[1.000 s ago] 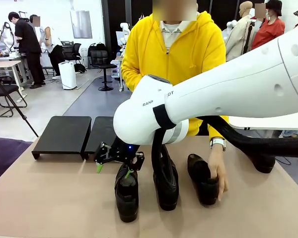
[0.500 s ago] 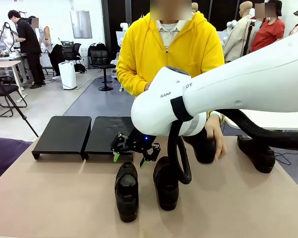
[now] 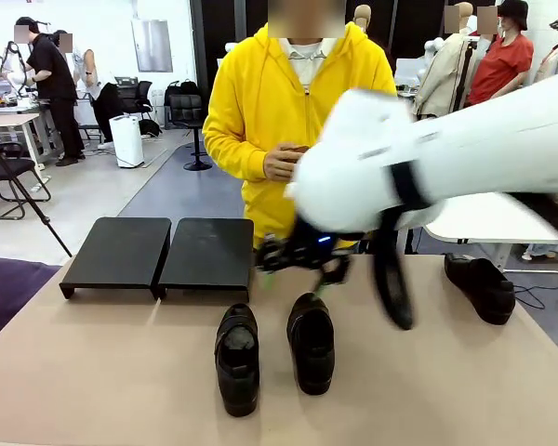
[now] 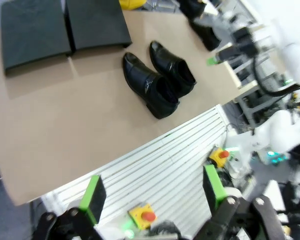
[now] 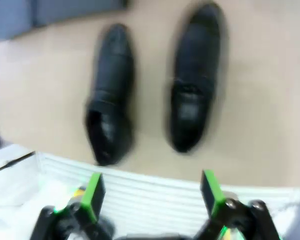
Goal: Organize the shoes by placing them on the stand.
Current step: Pick up one Shoe and place it in the middle of the table.
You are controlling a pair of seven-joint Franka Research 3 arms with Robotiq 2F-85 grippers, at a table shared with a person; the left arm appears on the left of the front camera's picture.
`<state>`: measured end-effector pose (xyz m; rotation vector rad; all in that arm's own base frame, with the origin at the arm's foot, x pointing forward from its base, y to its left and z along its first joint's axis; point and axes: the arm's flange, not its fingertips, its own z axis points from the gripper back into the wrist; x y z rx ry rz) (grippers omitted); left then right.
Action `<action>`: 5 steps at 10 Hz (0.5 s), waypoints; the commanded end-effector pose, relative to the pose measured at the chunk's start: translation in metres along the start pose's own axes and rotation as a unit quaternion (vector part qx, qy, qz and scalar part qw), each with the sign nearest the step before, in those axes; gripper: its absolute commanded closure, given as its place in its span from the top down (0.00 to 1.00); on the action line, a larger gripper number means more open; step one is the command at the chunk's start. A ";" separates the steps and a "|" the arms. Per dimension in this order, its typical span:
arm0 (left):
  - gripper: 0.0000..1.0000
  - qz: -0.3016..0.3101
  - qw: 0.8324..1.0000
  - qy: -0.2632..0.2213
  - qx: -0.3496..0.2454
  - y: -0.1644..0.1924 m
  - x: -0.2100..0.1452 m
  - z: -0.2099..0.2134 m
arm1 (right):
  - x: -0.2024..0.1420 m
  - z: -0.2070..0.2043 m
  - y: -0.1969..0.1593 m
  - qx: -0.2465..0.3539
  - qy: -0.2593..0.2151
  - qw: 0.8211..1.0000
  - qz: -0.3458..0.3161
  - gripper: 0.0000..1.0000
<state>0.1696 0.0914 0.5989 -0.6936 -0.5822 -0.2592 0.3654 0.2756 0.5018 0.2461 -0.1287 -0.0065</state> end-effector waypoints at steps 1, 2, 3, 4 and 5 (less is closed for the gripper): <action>1.00 -0.007 1.000 -0.002 -0.009 0.001 0.000 0.000 | -0.050 0.098 -0.087 -0.025 0.016 0.999 -0.019 1.00; 1.00 -0.007 1.000 -0.002 -0.009 0.001 0.000 0.000 | -0.078 0.137 -0.125 -0.004 0.012 0.999 -0.033 1.00; 1.00 -0.007 1.000 -0.002 -0.009 0.001 0.000 0.000 | -0.109 0.172 -0.172 0.009 0.012 0.999 -0.041 1.00; 1.00 -0.007 1.000 -0.002 -0.009 0.001 0.000 0.000 | -0.127 0.195 -0.215 0.023 0.006 0.997 -0.079 1.00; 1.00 -0.007 1.000 -0.002 -0.009 0.001 0.000 0.000 | -0.143 0.207 -0.261 0.053 0.011 0.993 -0.103 1.00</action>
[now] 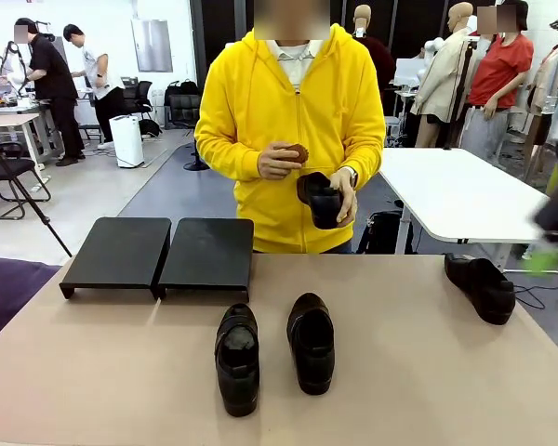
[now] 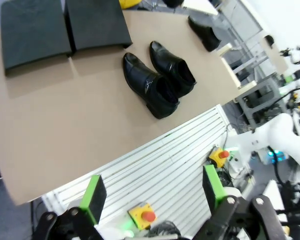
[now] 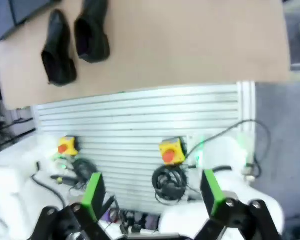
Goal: Organize the shoes by placing them on the stand.
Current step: Pick up one Shoe and place it in the middle of the table.
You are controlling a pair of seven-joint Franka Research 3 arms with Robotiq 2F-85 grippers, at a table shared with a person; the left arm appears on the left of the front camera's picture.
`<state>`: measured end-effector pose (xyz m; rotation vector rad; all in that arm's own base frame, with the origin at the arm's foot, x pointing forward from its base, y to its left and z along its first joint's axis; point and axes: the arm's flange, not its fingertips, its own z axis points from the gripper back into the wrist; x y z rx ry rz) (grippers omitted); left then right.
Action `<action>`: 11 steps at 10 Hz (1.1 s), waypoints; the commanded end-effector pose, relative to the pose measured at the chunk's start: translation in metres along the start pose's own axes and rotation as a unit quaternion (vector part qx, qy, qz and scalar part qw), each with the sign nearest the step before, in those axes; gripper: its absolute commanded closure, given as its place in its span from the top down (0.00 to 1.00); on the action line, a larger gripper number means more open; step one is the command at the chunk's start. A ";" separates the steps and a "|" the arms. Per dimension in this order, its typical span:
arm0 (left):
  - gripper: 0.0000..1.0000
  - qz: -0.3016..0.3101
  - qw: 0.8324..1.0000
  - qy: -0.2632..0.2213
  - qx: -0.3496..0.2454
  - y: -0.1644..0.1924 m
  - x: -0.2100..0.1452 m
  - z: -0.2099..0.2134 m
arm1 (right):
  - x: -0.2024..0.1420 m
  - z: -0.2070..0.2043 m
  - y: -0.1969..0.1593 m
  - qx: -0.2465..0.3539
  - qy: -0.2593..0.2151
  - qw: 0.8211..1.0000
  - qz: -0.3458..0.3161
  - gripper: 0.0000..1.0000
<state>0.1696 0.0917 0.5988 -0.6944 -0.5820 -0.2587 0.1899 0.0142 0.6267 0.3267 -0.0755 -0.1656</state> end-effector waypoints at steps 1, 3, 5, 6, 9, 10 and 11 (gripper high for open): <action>1.00 -0.007 1.000 -0.002 -0.009 0.001 0.000 0.000 | 0.012 0.007 -0.083 0.056 0.000 0.997 -0.060 1.00; 1.00 -0.007 1.000 -0.002 -0.009 0.001 0.000 0.000 | -0.004 -0.011 -0.153 0.096 -0.005 0.988 -0.122 1.00; 1.00 -0.007 1.000 -0.002 -0.009 0.001 0.000 0.000 | -0.015 -0.025 -0.148 0.079 -0.048 0.984 -0.152 1.00; 1.00 -0.007 1.000 -0.002 -0.009 0.001 0.000 0.000 | -0.019 -0.006 -0.165 0.100 -0.005 0.987 -0.129 1.00; 1.00 -0.007 1.000 -0.002 -0.009 0.001 0.000 0.000 | -0.019 -0.006 -0.165 0.100 -0.005 0.987 -0.129 1.00; 1.00 -0.007 1.000 -0.002 -0.009 0.001 0.000 0.000 | -0.019 -0.006 -0.165 0.100 -0.005 0.987 -0.129 1.00; 1.00 -0.007 1.000 -0.002 -0.009 0.001 0.000 0.000 | -0.019 -0.006 -0.165 0.100 -0.005 0.987 -0.129 1.00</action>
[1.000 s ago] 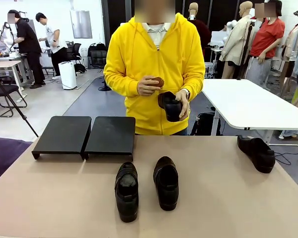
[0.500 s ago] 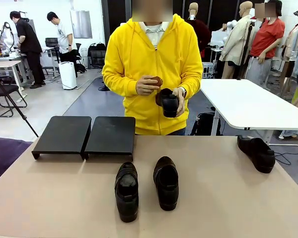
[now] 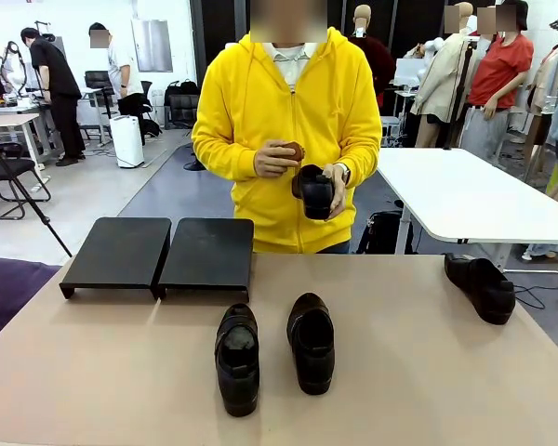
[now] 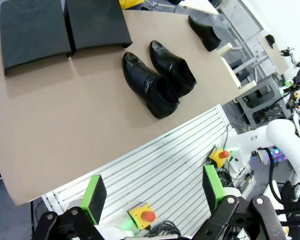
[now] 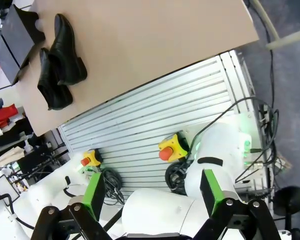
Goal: Organize the shoes by placing them on the stand.
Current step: Pick up one Shoe and place it in the middle of the table, then place the Shoe from the middle of the table onto the Shoes Stand.
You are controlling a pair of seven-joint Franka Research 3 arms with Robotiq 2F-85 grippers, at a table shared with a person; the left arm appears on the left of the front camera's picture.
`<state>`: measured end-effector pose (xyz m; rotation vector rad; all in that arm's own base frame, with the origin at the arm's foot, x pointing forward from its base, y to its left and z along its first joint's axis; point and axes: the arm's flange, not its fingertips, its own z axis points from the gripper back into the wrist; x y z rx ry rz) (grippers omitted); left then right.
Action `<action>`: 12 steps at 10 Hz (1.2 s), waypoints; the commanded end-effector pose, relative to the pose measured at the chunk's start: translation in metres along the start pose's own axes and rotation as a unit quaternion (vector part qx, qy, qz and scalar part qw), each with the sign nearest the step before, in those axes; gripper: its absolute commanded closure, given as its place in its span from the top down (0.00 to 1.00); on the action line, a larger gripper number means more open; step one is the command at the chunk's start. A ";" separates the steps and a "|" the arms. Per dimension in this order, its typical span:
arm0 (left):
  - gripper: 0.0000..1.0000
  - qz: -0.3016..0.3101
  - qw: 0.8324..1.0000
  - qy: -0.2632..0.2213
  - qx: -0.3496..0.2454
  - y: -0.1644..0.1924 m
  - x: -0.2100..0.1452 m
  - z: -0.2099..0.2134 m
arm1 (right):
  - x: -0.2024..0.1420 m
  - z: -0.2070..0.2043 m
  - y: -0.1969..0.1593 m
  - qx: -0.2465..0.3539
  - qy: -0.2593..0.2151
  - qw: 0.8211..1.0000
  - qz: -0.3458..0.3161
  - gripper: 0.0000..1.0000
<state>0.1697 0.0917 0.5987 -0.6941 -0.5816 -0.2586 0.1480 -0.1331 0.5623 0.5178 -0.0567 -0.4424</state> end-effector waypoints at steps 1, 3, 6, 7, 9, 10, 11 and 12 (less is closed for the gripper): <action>1.00 -0.007 1.000 -0.002 -0.009 0.001 0.000 0.000 | 0.000 0.004 0.001 0.009 0.004 1.000 0.011 1.00; 1.00 -0.007 1.000 -0.002 -0.009 0.001 0.000 0.000 | 0.000 0.004 0.001 0.009 0.004 1.000 0.011 1.00; 1.00 -0.007 1.000 -0.002 -0.009 0.001 0.000 0.000 | 0.000 0.004 0.001 0.009 0.004 1.000 0.011 1.00; 1.00 -0.007 1.000 -0.002 -0.009 0.001 0.000 0.000 | 0.000 0.004 0.001 0.009 0.004 1.000 0.011 1.00; 1.00 -0.007 1.000 -0.002 -0.009 0.001 0.000 0.000 | 0.000 0.004 0.001 0.009 0.004 1.000 0.011 1.00; 1.00 -0.007 1.000 -0.002 -0.009 0.001 0.000 0.000 | 0.000 0.004 0.001 0.009 0.004 1.000 0.011 1.00; 1.00 -0.007 1.000 -0.002 -0.009 0.001 0.000 0.000 | 0.000 0.004 0.001 0.009 0.004 1.000 0.011 1.00; 1.00 -0.007 1.000 -0.002 -0.009 0.001 0.000 0.000 | 0.000 0.004 0.001 0.009 0.004 1.000 0.011 1.00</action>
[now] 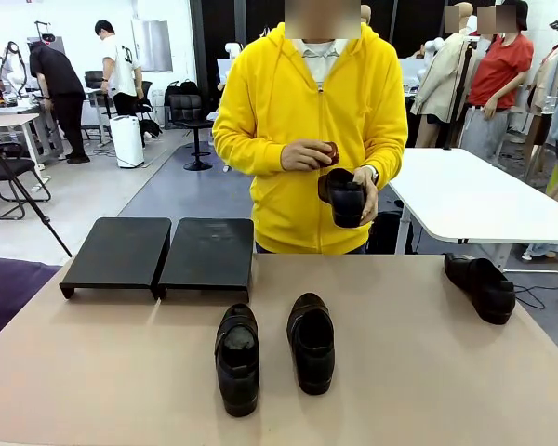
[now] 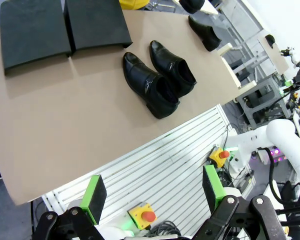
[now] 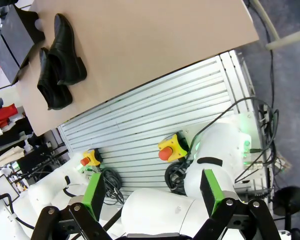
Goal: Organize the shoes by placing them on the stand.
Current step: Place the Shoe from the middle of the table onto the Shoes Stand.
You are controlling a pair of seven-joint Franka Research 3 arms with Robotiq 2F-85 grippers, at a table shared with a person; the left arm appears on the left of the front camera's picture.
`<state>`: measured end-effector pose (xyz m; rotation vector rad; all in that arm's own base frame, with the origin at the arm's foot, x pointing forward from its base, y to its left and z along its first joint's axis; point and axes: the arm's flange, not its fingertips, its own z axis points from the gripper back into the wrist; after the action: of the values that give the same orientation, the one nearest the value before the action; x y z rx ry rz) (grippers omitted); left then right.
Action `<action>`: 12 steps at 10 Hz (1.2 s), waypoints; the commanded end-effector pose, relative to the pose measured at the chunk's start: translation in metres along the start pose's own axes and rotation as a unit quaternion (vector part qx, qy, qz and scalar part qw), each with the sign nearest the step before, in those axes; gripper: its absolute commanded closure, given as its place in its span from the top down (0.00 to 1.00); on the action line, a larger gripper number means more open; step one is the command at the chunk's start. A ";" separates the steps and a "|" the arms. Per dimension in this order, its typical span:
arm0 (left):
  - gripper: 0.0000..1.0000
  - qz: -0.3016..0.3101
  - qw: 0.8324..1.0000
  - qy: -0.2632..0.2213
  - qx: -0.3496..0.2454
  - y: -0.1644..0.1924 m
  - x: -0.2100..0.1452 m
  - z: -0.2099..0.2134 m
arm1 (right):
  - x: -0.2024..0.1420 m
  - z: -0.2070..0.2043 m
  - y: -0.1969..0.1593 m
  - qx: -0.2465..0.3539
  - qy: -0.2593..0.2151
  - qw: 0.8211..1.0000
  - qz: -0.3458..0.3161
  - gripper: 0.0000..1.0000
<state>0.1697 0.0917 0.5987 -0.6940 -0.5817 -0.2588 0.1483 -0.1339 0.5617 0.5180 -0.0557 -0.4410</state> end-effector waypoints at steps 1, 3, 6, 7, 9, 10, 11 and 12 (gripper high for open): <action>1.00 -0.007 1.000 -0.002 -0.009 0.001 0.000 0.000 | -0.001 0.005 0.001 0.009 0.003 1.000 0.011 1.00; 1.00 -0.007 1.000 -0.002 -0.009 0.001 0.000 0.000 | -0.001 0.005 0.001 0.009 0.003 1.000 0.011 1.00; 1.00 -0.015 0.998 0.055 0.010 -0.020 0.020 -0.042 | -0.001 0.005 0.001 0.009 0.003 1.000 0.011 1.00; 1.00 -0.027 0.994 0.100 0.030 -0.039 0.039 -0.107 | -0.001 0.005 0.001 0.009 0.003 1.000 0.011 1.00; 1.00 -0.039 0.977 0.199 0.063 -0.068 0.047 -0.227 | -0.001 0.005 0.001 0.009 0.003 1.000 0.011 1.00; 1.00 -0.037 0.971 0.220 0.089 -0.072 0.047 -0.280 | -0.001 0.005 0.001 0.009 0.003 1.000 0.011 1.00; 1.00 -0.033 0.966 0.235 0.099 -0.084 0.043 -0.329 | -0.001 0.005 0.001 0.009 0.003 1.000 0.011 1.00; 1.00 -0.021 0.972 0.226 0.065 -0.105 0.038 -0.368 | -0.001 0.005 0.001 0.009 0.003 1.000 0.011 1.00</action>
<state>0.2909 -0.2176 0.4575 -0.4130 -0.1676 -0.4418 0.1485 -0.1340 0.5628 0.5164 -0.0544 -0.4419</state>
